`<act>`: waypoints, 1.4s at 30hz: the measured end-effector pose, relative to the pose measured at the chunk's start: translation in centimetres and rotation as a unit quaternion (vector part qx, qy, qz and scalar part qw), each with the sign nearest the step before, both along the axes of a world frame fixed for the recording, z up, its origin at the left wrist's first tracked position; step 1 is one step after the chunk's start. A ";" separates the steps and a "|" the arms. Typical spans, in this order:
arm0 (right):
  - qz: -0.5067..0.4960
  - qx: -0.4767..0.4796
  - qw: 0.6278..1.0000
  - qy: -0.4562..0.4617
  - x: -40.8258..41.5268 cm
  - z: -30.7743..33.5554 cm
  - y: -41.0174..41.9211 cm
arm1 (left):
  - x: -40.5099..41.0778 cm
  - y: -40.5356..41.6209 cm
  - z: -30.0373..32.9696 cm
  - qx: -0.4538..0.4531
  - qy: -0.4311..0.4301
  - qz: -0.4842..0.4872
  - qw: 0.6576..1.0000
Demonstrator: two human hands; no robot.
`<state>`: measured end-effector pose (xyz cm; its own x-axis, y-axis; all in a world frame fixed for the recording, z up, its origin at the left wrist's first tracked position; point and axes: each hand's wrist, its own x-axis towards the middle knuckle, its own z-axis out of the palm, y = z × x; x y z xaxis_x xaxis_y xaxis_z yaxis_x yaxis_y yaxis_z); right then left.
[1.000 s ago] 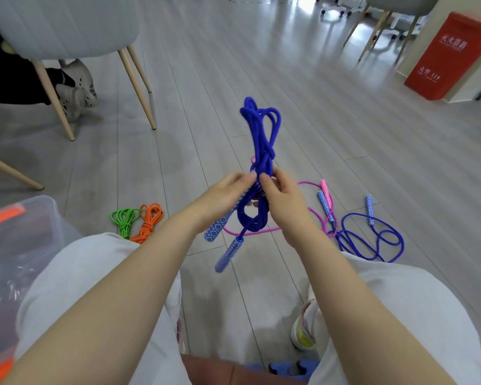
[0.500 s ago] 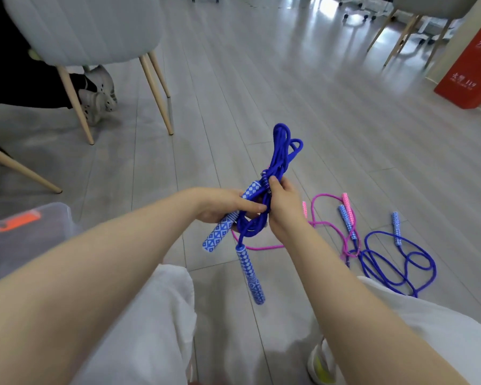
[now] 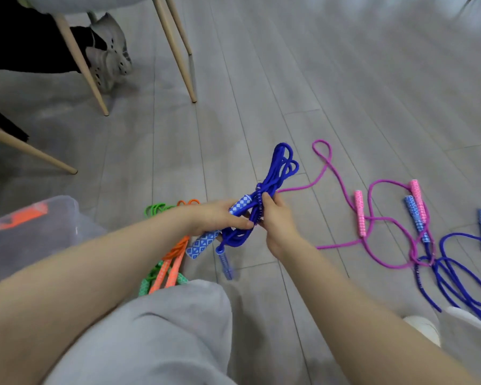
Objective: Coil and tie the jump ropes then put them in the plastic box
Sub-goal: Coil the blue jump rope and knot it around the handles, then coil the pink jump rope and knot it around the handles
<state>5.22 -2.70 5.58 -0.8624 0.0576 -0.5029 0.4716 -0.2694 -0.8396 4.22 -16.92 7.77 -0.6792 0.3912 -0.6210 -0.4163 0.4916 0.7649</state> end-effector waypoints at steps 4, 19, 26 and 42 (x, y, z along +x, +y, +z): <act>0.089 0.021 0.995 -0.032 -0.9 -3.7 -2.5 | 0.7 -3.3 -5.7 -0.027 0.015 0.079 0.996; 0.211 0.140 0.957 -0.140 -1.8 -16.6 -1.8 | -0.8 -6.4 -17.9 -0.207 0.066 0.195 0.956; 0.163 0.209 0.953 -0.149 -3.5 -19.1 4.0 | -2.8 -5.1 -19.6 -0.236 0.092 0.139 0.957; 0.176 0.608 0.765 -0.119 -6.0 -19.2 25.4 | -4.7 4.3 -19.1 -0.281 0.285 -0.147 0.905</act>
